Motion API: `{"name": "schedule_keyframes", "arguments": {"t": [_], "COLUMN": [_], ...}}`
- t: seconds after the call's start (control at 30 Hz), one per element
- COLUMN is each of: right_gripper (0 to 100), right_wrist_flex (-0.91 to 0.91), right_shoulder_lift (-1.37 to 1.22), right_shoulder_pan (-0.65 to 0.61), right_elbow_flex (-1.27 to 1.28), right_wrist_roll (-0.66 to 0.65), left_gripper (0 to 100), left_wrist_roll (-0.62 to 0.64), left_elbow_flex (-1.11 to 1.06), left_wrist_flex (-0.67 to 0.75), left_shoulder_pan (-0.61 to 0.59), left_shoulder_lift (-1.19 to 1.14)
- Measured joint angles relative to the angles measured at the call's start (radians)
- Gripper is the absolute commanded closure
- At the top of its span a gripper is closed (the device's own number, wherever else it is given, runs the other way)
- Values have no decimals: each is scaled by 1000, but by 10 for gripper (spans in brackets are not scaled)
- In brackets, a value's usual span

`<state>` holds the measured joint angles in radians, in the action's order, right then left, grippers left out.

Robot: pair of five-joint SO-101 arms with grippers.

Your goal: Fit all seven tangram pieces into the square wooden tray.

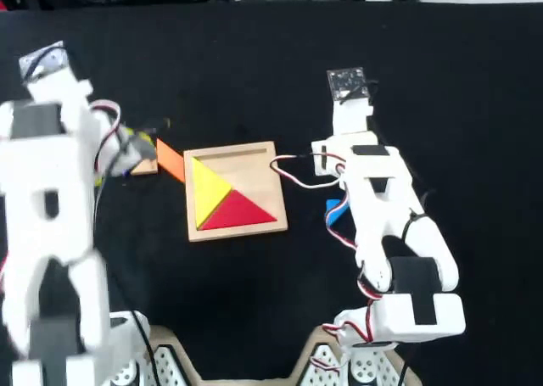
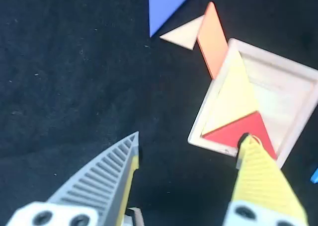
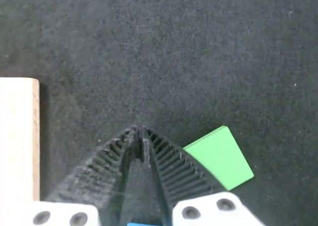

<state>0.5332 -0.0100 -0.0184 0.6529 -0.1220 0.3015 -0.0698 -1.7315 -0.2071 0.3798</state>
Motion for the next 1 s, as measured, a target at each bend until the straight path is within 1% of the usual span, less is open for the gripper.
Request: {"name": "schedule_keyframes", "arguments": {"t": [0.07,0.13,0.3,0.4,0.43,0.53,0.63,0.8,0.93,1.0], "right_gripper": [986,986,986,986,986,986,986,986,986,986], "right_wrist_flex": [0,0,0,0,0,0,0,0,0,0], "right_shoulder_lift": [0,0,6,43,57,84,87,87,87,87], "right_shoulder_pan": [-2,-3,-32,-51,-54,-49,-55,-52,-55,-75], "right_elbow_flex": [0,0,0,15,26,46,48,48,48,48], "right_wrist_roll": [0,0,-2,-6,-6,-6,-6,-3,86,117], "left_gripper": [690,690,690,690,689,686,686,686,685,685], "left_wrist_roll": [-31,-57,-92,-176,-196,-172,-140,-135,-135,-135], "left_elbow_flex": [-97,-218,-608,-838,-895,-997,-1013,-1059,-1135,-1183], "left_wrist_flex": [57,150,443,606,641,694,695,710,790,862], "left_shoulder_pan": [0,0,0,-3,-6,-11,-12,-12,-12,-12], "left_shoulder_lift": [133,253,494,609,638,703,740,753,753,753]}}
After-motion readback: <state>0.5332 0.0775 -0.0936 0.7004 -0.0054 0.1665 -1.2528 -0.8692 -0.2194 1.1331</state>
